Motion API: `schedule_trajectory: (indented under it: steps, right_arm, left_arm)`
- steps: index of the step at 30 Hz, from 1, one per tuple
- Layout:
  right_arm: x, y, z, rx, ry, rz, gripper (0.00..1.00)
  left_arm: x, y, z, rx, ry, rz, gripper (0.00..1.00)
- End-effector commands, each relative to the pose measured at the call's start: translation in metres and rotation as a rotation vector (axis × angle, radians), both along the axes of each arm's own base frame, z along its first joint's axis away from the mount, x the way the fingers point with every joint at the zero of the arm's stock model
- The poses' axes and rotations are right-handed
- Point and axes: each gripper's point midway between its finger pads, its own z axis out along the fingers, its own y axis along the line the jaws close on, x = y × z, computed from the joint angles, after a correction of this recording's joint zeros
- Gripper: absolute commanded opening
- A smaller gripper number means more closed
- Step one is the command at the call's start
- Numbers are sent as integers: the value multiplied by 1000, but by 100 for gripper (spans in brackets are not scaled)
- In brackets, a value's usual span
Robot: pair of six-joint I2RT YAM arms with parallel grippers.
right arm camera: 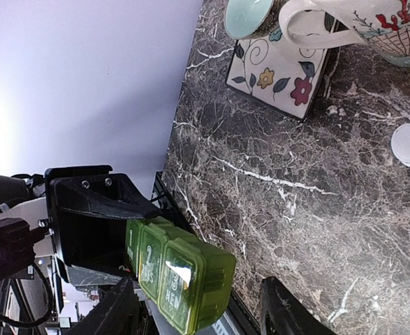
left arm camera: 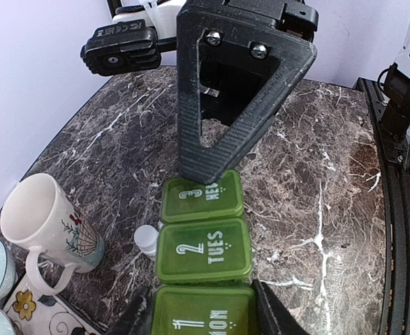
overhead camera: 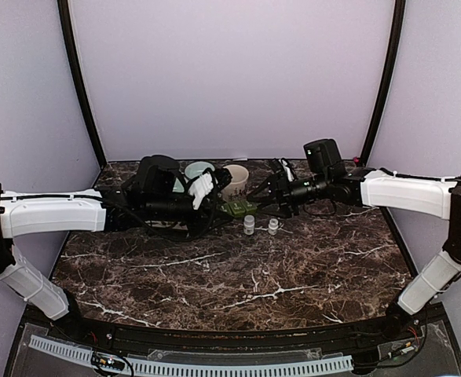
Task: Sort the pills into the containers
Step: Pass from the left arm to the right
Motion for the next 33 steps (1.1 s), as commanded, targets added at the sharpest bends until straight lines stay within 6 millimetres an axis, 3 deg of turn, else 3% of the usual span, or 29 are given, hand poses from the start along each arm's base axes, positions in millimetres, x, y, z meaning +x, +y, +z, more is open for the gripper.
schedule_trajectory:
  steps: [1, 19, 31, 33]
  right_arm:
    - [3, 5, 11, 57, -10, 23, 59]
    - [-2, 13, 8, 87, 16, 49, 57]
    - [-10, 19, 11, 107, 12, 88, 42]
    - [-8, 20, 1, 94, 31, 89, 35]
  left_arm:
    - [-1, -5, 20, -39, -41, -19, 0]
    - [4, -25, 23, -51, -48, -51, 0]
    - [11, -34, 22, -47, -47, -55, 0]
    - [11, -35, 22, -46, -46, -55, 0]
